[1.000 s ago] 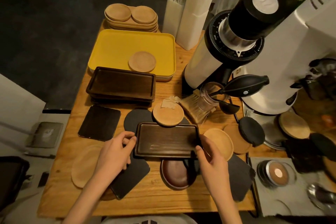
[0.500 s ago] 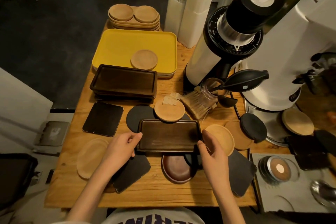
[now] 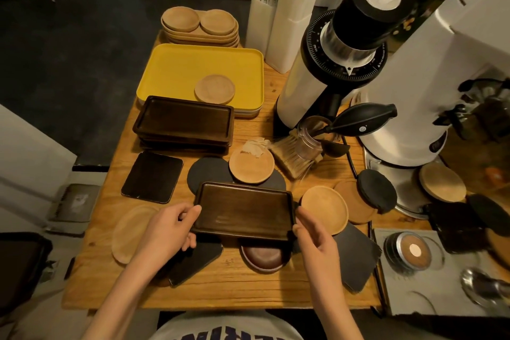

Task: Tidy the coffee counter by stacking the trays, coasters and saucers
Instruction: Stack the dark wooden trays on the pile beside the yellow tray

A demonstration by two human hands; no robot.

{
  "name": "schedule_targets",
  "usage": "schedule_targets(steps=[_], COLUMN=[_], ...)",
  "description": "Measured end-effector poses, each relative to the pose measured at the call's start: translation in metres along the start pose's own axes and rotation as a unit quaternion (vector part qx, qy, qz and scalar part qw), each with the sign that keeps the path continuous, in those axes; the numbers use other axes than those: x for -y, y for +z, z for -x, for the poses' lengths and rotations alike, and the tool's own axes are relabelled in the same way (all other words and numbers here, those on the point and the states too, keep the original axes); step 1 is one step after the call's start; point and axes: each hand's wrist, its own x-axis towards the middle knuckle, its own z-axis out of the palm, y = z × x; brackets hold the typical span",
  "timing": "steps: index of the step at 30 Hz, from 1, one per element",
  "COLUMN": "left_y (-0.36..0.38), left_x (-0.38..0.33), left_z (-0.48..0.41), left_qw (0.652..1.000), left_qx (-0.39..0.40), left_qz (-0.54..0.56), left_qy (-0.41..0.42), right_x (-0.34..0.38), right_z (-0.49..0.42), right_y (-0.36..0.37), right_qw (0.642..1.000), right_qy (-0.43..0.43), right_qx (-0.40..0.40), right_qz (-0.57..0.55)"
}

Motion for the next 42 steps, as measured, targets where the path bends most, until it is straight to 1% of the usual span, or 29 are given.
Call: schedule_targets(steps=[6, 12, 16, 18, 21, 23, 26, 28, 32, 36, 39, 42], left_y=[-0.01, -0.023, -0.033, -0.037, -0.041, -0.046, -0.057, -0.067, -0.087, -0.099, -0.106, -0.106], left_x=[0.006, 0.022, 0.031, 0.031, 0.024, 0.018, 0.008, -0.002, -0.02, -0.03, -0.024, -0.017], left_z=[0.009, 0.014, 0.012, 0.013, 0.015, 0.012, 0.003, -0.006, -0.036, -0.066, -0.088, -0.101], left_qw=[1.0, 0.996, 0.992, 0.989, 0.979, 0.972, 0.961, 0.955, 0.953, 0.96, 0.972, 0.97], left_qx=[-0.016, -0.084, -0.111, -0.135, -0.187, -0.217, -0.258, -0.271, -0.271, -0.217, -0.159, -0.135], left_qz=[0.004, 0.038, 0.064, 0.065, 0.048, 0.046, -0.001, -0.016, -0.028, -0.052, -0.108, -0.168], left_qy=[0.006, -0.001, -0.013, 0.003, 0.061, 0.074, 0.102, 0.119, 0.135, 0.167, 0.138, 0.109], right_x=[0.0, 0.011, 0.018, 0.022, 0.03, 0.036, 0.049, 0.06, 0.084, 0.096, 0.097, 0.094], right_z=[0.01, 0.01, 0.01, 0.008, 0.004, 0.001, -0.008, -0.018, -0.043, -0.066, -0.078, -0.087], right_y=[0.006, 0.021, 0.033, 0.041, 0.052, 0.059, 0.071, 0.078, 0.098, 0.117, 0.125, 0.131], right_qw=[0.999, 0.996, 0.995, 0.995, 0.994, 0.993, 0.989, 0.986, 0.98, 0.977, 0.977, 0.977], right_qy=[0.018, 0.04, 0.033, 0.019, -0.018, -0.05, -0.103, -0.128, -0.164, -0.186, -0.187, -0.184], right_qx=[0.01, 0.059, 0.072, 0.078, 0.09, 0.095, 0.1, 0.105, 0.115, 0.105, 0.095, 0.086], right_qz=[-0.045, -0.055, -0.064, -0.064, -0.055, -0.048, -0.038, -0.033, -0.006, 0.002, 0.028, 0.067])
